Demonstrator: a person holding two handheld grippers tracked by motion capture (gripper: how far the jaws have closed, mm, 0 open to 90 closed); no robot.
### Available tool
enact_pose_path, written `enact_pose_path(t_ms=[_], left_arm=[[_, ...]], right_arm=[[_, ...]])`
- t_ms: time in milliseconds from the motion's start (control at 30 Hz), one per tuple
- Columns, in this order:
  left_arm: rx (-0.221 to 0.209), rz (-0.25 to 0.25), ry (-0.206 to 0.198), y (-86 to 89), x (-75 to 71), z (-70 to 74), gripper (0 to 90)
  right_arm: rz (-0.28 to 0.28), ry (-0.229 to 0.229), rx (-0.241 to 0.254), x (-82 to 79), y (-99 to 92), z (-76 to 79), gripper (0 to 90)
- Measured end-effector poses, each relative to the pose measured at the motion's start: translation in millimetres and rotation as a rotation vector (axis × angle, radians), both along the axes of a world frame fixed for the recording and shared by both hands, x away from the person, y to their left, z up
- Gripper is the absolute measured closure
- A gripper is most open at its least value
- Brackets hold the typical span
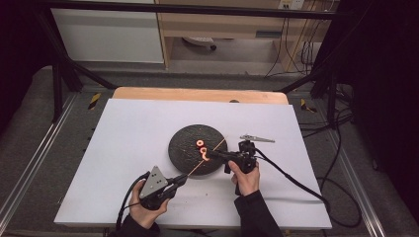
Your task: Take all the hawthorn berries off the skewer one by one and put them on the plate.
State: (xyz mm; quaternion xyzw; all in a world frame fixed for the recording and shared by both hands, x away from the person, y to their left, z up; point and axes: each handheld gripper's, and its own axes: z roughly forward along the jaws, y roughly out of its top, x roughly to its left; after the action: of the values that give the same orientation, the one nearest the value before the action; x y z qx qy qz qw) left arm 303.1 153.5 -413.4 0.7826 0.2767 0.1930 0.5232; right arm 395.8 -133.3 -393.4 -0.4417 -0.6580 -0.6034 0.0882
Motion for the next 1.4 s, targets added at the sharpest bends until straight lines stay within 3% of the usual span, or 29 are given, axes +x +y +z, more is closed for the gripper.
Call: enact_pose_path(t_ms=[333,633,867,1067,1200,1233,1400], left_arm=[[0.004,-0.001,0.012,19.9,-6.9,-5.3,88.3],[0.008,0.016,0.026,34.2,-7.4,-11.5,88.3],[-0.008,0.046,0.047,45.5,-5.5,-14.1,88.3],[-0.021,0.067,0.057,53.5,-3.3,-12.6,88.3],[-0.028,0.082,0.074,57.4,-0.5,-12.8,88.2],[-0.027,0.088,0.080,58.2,0.3,-13.0,88.2],[-0.027,0.097,0.086,58.9,1.7,-13.2,88.2]], right_arm=[[-0.046,-0.021,0.007,11.2,-11.3,11.7,73.5],[-0.129,-0.065,-0.041,29.2,-26.9,26.6,73.5],[-0.178,-0.088,-0.077,42.6,-34.5,28.5,73.5],[-0.171,-0.077,-0.129,47.4,-28.4,16.0,73.4],[-0.150,-0.058,-0.169,47.9,-19.2,0.1,73.3],[-0.140,-0.044,-0.193,48.2,-13.7,-11.3,73.3],[-0.123,-0.020,-0.245,48.7,-4.1,-28.8,73.3]])
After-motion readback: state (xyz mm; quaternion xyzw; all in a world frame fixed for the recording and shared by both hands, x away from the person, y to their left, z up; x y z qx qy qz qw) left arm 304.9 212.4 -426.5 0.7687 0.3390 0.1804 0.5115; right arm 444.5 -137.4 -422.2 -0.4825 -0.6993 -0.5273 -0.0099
